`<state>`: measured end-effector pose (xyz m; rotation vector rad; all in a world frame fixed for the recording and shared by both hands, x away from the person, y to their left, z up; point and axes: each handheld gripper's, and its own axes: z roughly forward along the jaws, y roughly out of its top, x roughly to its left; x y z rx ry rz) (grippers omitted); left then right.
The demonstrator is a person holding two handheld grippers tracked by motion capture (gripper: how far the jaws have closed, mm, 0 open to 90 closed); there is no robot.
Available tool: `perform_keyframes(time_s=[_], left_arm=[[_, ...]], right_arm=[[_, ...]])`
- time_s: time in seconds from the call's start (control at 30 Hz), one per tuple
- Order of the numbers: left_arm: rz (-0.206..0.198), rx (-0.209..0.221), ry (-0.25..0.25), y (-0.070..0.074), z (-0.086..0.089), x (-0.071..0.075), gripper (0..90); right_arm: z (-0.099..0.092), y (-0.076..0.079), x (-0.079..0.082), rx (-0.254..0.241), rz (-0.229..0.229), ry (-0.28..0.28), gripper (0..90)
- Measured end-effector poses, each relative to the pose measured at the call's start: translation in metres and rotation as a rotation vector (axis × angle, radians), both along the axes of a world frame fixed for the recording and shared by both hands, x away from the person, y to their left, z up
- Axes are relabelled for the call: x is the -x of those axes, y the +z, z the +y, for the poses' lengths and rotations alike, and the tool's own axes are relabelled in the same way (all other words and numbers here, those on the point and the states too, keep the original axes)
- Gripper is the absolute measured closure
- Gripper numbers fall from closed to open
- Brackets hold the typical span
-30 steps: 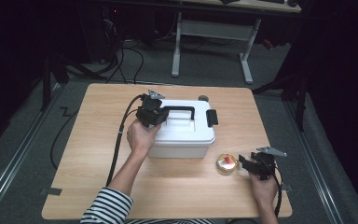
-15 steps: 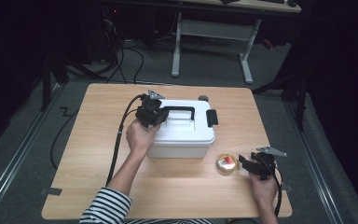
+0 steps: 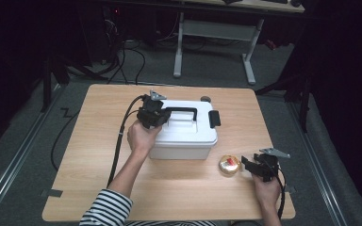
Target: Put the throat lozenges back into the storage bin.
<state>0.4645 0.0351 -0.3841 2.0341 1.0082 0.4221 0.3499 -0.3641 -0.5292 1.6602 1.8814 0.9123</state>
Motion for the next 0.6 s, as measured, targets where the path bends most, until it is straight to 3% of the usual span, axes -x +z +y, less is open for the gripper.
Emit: perform_keyframes(time_s=[0.6], left_arm=[[-0.011,0.011,-0.02,0.0023,0.0015,0.0016,78.5]], right_arm=[[0.0001,0.0,0.0,0.0,0.0,0.0,39.2]])
